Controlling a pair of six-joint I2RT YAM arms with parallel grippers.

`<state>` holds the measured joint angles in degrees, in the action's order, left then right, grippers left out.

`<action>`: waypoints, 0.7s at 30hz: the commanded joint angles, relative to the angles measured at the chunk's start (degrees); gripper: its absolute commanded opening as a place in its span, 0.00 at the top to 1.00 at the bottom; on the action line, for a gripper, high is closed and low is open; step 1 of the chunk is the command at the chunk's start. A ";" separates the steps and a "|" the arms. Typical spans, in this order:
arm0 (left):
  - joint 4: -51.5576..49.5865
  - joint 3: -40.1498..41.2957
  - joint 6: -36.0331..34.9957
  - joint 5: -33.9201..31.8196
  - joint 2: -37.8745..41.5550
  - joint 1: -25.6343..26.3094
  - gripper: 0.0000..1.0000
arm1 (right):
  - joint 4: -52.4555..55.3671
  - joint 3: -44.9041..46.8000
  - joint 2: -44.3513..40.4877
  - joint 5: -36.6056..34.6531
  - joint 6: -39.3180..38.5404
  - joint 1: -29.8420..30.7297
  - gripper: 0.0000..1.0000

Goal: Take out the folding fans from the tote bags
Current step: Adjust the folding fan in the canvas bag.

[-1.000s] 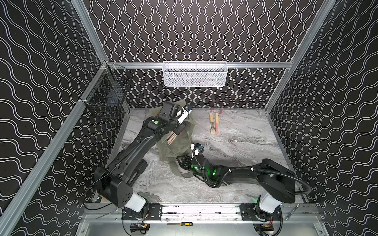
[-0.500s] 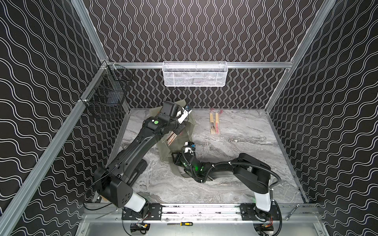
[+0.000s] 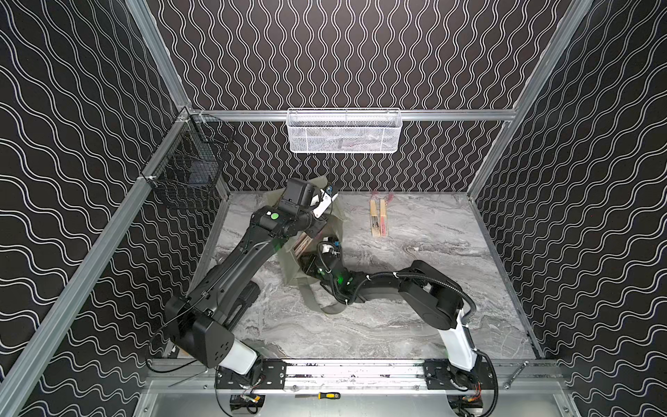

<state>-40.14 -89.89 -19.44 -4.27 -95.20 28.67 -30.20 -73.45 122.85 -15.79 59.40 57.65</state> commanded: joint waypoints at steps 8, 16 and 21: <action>1.92 -0.25 0.98 0.85 0.53 -0.03 1.00 | 8.54 -8.87 4.94 -0.18 2.42 -1.30 0.41; 2.17 0.19 0.64 0.67 0.54 0.30 1.00 | 9.34 -12.76 8.42 5.79 5.62 -4.33 0.41; 2.27 0.24 0.68 0.67 0.79 0.25 1.00 | 9.48 -14.43 9.76 7.01 6.32 -5.50 0.41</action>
<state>-40.18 -89.84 -19.49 -4.08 -94.89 28.88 -21.08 -86.76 131.85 -10.39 63.96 52.47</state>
